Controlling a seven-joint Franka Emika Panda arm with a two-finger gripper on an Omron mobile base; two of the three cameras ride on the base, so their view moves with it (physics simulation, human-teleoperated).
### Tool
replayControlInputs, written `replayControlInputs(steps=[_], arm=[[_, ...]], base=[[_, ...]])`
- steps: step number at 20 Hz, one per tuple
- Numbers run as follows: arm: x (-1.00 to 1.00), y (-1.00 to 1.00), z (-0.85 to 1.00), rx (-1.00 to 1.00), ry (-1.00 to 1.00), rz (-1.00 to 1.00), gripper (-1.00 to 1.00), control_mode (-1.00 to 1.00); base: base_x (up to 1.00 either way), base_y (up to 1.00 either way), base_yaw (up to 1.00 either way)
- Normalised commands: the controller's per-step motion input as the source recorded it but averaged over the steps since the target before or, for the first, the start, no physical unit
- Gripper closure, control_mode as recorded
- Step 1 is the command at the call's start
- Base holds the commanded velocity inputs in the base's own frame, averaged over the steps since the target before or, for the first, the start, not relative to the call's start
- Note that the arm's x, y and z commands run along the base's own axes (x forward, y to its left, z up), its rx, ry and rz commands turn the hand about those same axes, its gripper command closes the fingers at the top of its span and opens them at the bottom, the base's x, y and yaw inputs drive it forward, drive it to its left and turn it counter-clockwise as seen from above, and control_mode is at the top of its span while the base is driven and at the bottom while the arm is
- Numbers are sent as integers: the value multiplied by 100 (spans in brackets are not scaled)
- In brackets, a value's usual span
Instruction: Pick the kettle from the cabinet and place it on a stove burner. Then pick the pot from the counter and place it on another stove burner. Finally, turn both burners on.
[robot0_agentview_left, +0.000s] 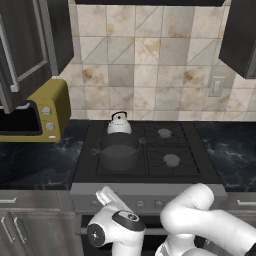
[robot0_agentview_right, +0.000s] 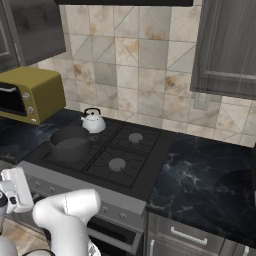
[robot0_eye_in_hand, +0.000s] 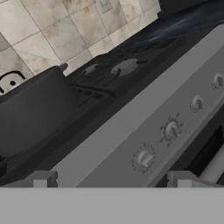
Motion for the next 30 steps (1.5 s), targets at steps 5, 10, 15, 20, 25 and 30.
replayControlInputs(steps=[5,10,15,20,25,30], arm=[[0,1,-17,-12,-7,0,-100,-100],[0,2,-20,-12,-7,0,-100,-100],[-1,6,-14,-10,-8,0,-100,-100],[0,0,-8,-3,-1,0,-100,-100],[0,0,-25,-5,-13,2,-100,-100],[0,0,-18,-2,-11,1,-100,-100]], base=[[0,0,0],[0,0,0],[0,0,0],[0,0,0],[0,0,0],[0,0,0]])
